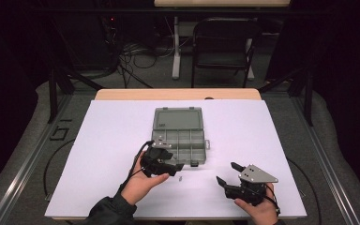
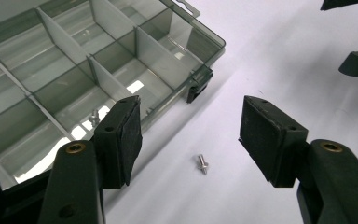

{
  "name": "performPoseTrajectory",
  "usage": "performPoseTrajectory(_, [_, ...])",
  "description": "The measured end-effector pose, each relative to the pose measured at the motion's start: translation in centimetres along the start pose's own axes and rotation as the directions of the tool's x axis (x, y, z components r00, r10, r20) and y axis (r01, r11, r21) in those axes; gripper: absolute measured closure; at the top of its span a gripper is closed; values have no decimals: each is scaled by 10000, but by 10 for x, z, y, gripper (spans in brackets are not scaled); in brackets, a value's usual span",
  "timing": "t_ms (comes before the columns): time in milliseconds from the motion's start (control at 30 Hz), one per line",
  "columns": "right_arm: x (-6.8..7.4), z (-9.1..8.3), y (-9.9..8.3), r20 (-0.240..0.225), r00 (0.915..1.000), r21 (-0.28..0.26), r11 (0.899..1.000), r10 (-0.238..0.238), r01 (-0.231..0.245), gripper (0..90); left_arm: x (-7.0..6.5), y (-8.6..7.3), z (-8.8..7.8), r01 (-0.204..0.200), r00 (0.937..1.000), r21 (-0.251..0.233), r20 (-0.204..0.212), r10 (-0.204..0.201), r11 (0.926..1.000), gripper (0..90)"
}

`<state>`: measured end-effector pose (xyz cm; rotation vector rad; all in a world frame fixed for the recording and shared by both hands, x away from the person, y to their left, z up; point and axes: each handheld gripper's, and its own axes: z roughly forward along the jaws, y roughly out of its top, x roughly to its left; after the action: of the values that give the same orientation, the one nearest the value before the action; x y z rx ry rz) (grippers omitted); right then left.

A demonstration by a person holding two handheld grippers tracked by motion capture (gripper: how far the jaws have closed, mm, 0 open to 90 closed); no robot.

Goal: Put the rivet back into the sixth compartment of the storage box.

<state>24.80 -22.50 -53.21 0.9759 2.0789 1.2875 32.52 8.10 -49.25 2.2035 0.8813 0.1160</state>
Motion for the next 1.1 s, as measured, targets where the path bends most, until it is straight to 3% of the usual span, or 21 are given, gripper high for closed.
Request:
performPoseTrajectory(367, [0, 1, 0, -73, 9999, 110, 9999, -111, 112, 273, -13, -9, 4, -193, 9997, -66, 172, 194, 9998, 433])
performPoseTrajectory(800, [0, 0, 0, -65, 9999, 82, 9999, -96, 96, 270, -15, -22, 14, -331, 9993, 199, 180, 327, 9993, 526])
performPoseTrajectory(1100, [0, 0, 0, -78, 9999, 18, 9999, -114, 114, 270, -17, -28, 28, -567, 9984, 708, 101, 561, 9959, 628])
